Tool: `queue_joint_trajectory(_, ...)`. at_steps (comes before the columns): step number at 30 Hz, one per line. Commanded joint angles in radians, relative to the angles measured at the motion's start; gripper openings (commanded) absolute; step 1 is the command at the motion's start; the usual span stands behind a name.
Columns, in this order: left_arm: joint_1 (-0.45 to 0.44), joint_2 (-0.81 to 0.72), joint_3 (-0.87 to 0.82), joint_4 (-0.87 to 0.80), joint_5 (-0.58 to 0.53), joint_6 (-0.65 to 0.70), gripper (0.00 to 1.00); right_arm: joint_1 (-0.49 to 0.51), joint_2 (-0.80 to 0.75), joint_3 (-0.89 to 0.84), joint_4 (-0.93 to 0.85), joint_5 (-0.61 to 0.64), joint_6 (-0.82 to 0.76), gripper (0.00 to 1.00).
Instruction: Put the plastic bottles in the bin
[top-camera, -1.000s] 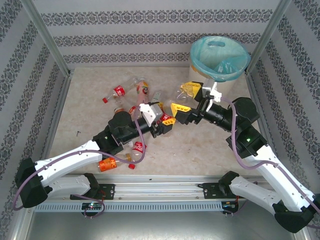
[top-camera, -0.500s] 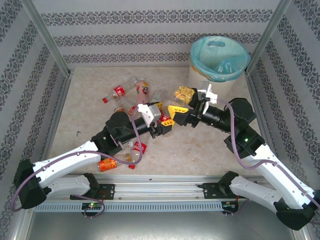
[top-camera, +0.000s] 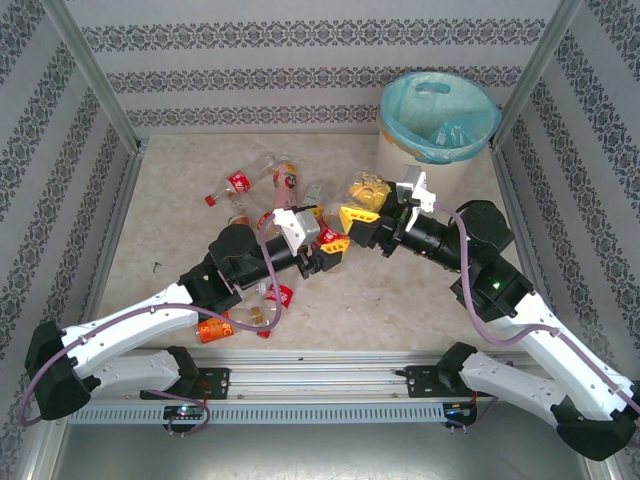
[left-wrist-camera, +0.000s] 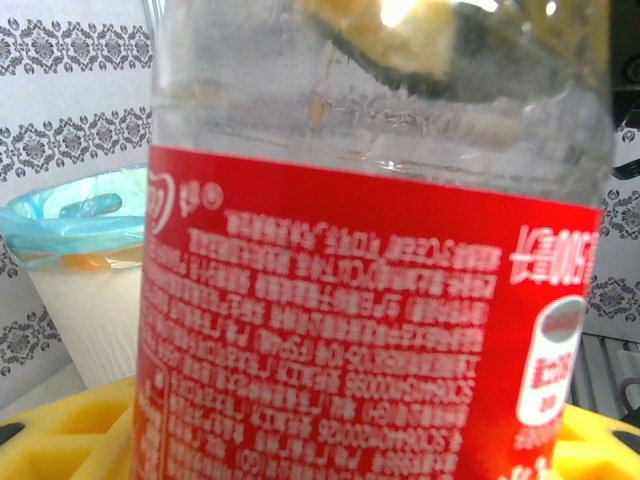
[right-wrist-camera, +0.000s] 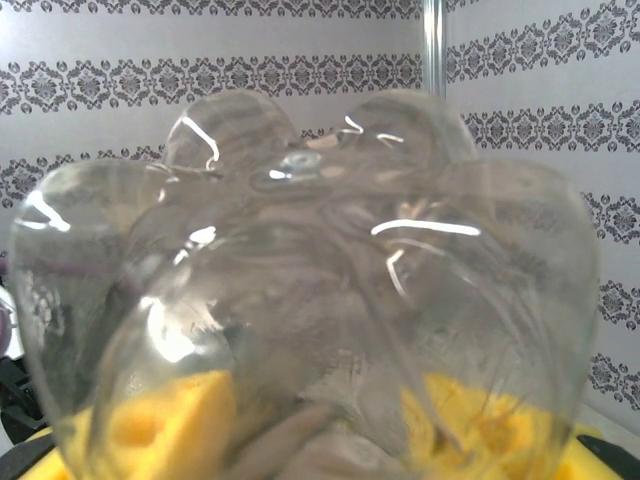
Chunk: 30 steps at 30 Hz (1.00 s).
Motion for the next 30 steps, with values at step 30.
queue_joint_trajectory(30, -0.002, -0.198, -0.046, -0.116, -0.313, 0.004, 1.0, -0.289, 0.491, 0.603, -0.094, 0.558, -0.304, 0.24)
